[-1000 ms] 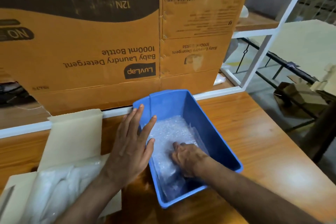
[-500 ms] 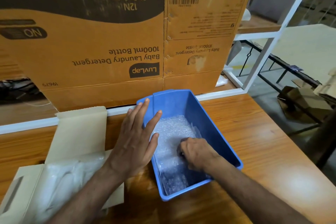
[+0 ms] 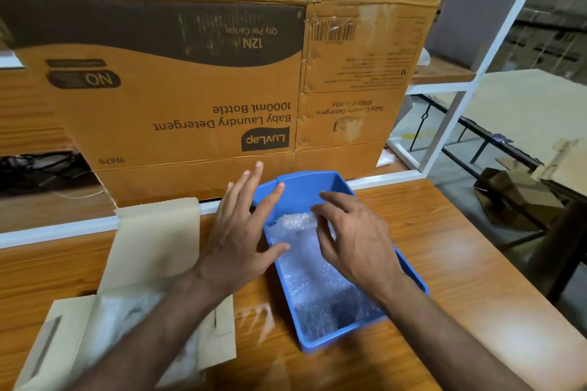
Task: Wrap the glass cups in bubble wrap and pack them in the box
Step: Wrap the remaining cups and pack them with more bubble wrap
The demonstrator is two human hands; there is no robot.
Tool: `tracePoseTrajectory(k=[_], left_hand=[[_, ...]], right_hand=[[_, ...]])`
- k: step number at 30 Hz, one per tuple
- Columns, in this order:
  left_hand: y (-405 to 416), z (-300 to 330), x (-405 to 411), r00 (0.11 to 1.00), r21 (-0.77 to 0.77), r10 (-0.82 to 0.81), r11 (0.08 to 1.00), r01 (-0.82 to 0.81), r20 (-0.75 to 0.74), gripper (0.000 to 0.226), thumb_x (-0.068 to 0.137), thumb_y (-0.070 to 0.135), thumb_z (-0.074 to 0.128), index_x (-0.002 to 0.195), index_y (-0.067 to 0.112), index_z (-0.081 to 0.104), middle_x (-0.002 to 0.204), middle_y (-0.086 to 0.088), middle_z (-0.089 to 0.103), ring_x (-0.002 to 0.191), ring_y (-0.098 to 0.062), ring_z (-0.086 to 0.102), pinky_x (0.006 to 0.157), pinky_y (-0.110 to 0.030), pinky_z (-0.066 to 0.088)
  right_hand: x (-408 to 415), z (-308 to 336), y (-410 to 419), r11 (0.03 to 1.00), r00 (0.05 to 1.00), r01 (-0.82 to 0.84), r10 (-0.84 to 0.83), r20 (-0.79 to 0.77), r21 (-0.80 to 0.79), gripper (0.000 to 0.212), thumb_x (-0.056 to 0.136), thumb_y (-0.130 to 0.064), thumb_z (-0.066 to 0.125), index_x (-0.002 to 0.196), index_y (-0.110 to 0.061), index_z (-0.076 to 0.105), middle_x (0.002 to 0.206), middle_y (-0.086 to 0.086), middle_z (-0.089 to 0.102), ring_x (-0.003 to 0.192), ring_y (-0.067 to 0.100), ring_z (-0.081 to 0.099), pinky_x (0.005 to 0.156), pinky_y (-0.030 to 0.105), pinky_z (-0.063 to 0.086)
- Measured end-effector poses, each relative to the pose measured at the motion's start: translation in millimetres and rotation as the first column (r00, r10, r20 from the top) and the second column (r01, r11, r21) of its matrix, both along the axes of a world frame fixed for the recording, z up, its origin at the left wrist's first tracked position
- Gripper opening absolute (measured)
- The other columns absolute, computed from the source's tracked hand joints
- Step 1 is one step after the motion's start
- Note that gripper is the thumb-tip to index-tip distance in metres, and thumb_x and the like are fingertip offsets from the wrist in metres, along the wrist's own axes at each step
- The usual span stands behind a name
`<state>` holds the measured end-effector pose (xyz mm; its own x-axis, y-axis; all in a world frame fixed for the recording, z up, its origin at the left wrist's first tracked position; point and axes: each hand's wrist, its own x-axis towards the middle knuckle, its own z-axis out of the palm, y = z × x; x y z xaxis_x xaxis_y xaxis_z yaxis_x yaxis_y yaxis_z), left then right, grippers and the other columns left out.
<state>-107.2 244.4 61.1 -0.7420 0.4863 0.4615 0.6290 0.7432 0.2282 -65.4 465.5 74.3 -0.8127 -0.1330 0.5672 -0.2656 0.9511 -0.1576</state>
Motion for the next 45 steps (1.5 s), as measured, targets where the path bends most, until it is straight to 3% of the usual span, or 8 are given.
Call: tracePoseTrajectory(k=[5,11,14,21,29,36,41,45], left_hand=[[-13,12,-9,0.994,0.230,-0.104,0.967,0.107,-0.025,0.016,0.089,0.017,0.069,0.105,0.020,0.072,0.167,-0.009,0.028,0.156,-0.028,0.022,0.123,-0.052,0.025],[-67,54,3,0.947,0.553,-0.224,0.831,0.062,0.231,0.023,0.087,0.010,0.059,0.103,0.025,0.064,0.116,0.013,0.072,0.108,-0.010,0.068,0.085,-0.039,0.056],[-95,73,5,0.933,0.626,-0.254,0.779,0.040,0.256,0.016,0.089,0.016,0.053,0.101,0.025,0.059,0.089,0.003,0.066,0.082,-0.023,0.064,0.068,-0.044,0.054],[-153,88,9,0.916,0.828,-0.257,0.546,-0.125,0.308,0.008,0.098,-0.004,0.052,0.098,0.004,0.053,0.064,0.003,0.050,0.057,-0.014,0.043,0.050,-0.027,0.036],[-221,71,21,0.819,0.803,-0.260,0.483,-0.349,0.511,0.036,0.070,0.013,0.075,0.106,0.014,0.071,0.093,-0.005,0.078,0.078,-0.022,0.069,0.061,-0.027,0.057],[-241,51,31,0.806,0.803,-0.217,0.402,-0.440,0.550,0.019,0.061,0.035,0.075,0.075,0.022,0.076,0.088,0.001,0.072,0.078,-0.016,0.065,0.063,-0.026,0.051],[-245,44,40,0.802,0.809,-0.213,0.354,-0.469,0.558,0.036,0.104,0.007,0.044,0.104,0.012,0.079,0.111,-0.009,0.077,0.099,-0.027,0.072,0.077,-0.034,0.058],[-247,46,45,0.732,0.841,-0.415,0.232,-0.489,0.541,0.047,0.104,0.041,0.044,0.139,0.014,0.060,0.124,-0.017,0.072,0.110,-0.026,0.070,0.087,-0.041,0.058]], right_hand=[[15,18,-28,0.990,0.980,-0.131,0.122,-0.158,-0.050,0.017,0.090,-0.016,0.068,0.105,-0.012,0.076,0.131,0.007,0.069,0.114,0.023,0.069,0.080,0.035,0.059],[17,35,-57,0.892,0.967,-0.250,0.209,-0.146,-0.377,0.074,0.081,-0.044,0.084,0.143,-0.014,0.057,0.147,-0.003,0.057,0.140,0.011,0.051,0.111,0.029,0.045],[7,39,-72,0.835,0.952,-0.292,0.301,-0.057,-0.467,0.100,0.072,-0.039,0.092,0.155,-0.016,0.041,0.156,-0.007,0.046,0.148,0.008,0.038,0.121,0.025,0.031],[-25,51,-137,0.341,0.835,-0.270,0.549,-0.043,-0.901,0.042,0.080,0.007,0.081,0.115,-0.014,0.072,0.106,-0.004,0.078,0.098,0.007,0.073,0.083,0.021,0.055],[-38,33,-190,0.112,0.766,-0.085,0.643,0.007,-0.990,0.031,0.075,0.006,0.065,0.099,-0.010,0.073,0.086,0.002,0.076,0.076,0.012,0.070,0.061,0.024,0.054],[-35,17,-214,0.055,0.693,0.091,0.714,0.103,-0.994,0.022,0.091,0.004,0.061,0.079,-0.006,0.077,0.109,0.008,0.077,0.096,0.025,0.067,0.077,0.032,0.054],[-29,11,-216,0.232,0.629,0.092,0.740,0.238,-0.968,0.029,0.083,-0.034,0.077,0.098,-0.010,0.081,0.086,0.024,0.057,0.084,0.031,0.048,0.082,0.044,0.043],[-30,10,-226,0.291,0.775,-0.053,0.615,0.144,-0.955,0.034,0.079,-0.013,0.090,0.104,-0.028,0.073,0.071,0.014,0.037,0.065,0.033,0.033,0.070,0.035,0.036]])
